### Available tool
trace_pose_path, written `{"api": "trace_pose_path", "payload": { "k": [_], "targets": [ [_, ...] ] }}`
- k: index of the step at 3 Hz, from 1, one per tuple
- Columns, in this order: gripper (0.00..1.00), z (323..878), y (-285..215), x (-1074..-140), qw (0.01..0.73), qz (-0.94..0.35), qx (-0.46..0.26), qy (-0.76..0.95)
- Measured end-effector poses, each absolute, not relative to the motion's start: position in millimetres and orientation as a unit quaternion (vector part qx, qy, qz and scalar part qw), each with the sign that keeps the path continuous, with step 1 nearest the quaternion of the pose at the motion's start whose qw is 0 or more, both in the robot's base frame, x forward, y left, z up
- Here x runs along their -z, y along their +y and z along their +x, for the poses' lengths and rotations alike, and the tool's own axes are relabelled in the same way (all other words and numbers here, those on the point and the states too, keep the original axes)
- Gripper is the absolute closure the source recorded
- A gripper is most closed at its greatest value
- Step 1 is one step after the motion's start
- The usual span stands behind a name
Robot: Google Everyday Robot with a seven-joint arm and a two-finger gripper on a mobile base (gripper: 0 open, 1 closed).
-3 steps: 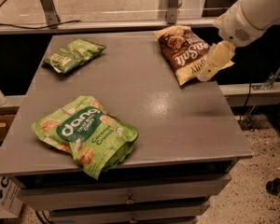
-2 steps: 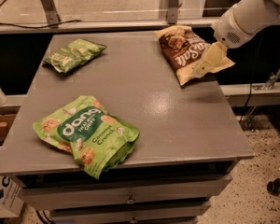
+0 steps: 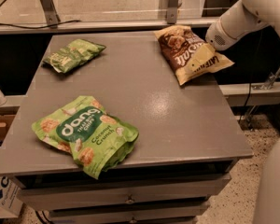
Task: Move brown chip bag near green jalapeno chip bag
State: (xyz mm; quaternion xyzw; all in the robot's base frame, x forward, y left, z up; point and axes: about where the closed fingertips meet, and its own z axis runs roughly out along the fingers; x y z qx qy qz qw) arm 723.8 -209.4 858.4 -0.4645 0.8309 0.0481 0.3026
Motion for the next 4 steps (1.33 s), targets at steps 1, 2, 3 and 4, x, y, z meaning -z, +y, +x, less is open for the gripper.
{"api": "trace_pose_path", "payload": {
  "k": [1,2,3,4],
  "targets": [
    [0.13,737.5,-209.0,-848.1,0.302,-0.446,-0.061,0.84],
    [0.37,742.9,-212.2,-846.6,0.304,-0.438,-0.067,0.844],
    [0.61,738.5,-213.9,-861.0,0.318,-0.44,-0.071,0.837],
    [0.85,721.2,-203.1,-896.5,0.35,-0.461,-0.081,0.812]
  ]
}}
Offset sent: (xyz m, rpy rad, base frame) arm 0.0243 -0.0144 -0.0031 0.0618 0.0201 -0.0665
